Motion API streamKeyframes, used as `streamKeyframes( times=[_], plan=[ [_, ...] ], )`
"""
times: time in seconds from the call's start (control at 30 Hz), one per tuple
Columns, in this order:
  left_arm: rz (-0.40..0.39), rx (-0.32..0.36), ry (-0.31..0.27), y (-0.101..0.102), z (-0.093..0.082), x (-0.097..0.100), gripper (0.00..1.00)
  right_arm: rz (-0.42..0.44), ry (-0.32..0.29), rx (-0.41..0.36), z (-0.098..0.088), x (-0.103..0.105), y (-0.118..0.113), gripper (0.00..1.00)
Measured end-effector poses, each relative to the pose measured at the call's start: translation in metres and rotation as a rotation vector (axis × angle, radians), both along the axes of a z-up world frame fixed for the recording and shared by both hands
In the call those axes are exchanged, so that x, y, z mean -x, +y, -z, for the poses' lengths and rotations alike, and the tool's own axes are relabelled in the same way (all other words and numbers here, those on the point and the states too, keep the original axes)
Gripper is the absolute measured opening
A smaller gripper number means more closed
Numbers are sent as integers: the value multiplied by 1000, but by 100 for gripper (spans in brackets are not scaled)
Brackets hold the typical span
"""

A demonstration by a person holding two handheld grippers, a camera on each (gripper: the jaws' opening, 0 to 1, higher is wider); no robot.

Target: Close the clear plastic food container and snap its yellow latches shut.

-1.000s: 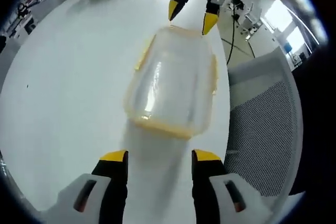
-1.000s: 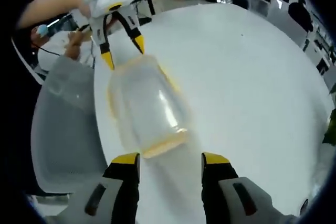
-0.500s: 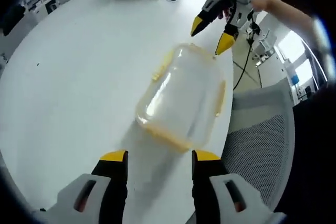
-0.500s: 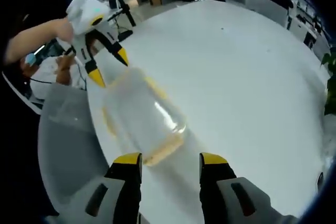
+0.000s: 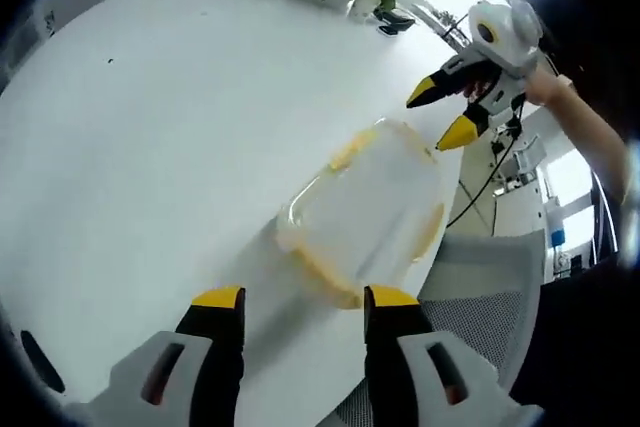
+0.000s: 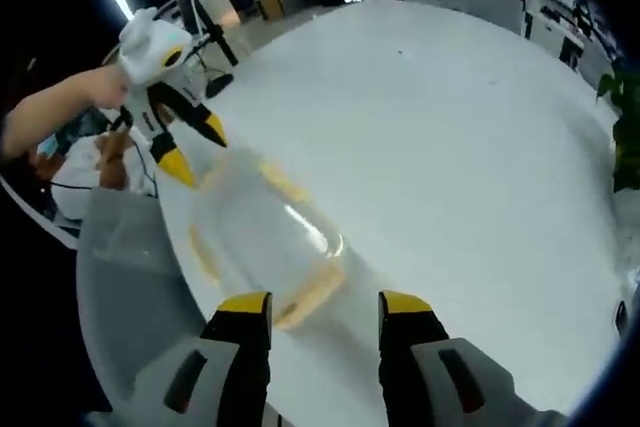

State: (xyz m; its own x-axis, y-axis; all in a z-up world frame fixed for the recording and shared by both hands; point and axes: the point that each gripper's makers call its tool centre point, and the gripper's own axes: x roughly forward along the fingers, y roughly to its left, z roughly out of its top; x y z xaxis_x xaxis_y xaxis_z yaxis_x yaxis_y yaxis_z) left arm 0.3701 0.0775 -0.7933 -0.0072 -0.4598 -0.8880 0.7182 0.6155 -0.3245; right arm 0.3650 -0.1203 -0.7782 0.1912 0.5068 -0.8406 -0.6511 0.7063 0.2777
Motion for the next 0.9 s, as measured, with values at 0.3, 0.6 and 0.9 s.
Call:
streamKeyframes(
  times=[0.3,0.6,0.9],
  plan=[
    [-76,17,22,1,-1,0,46,86,12,-57,-8,-7,2,40],
    [-214,64,41,-4,-5,-4,45,139,29,-62,-4,-4,-3,40],
    [-304,73,66,0,-1,-4,42,222,66,-116,-1,-2,-1,38]
  ],
)
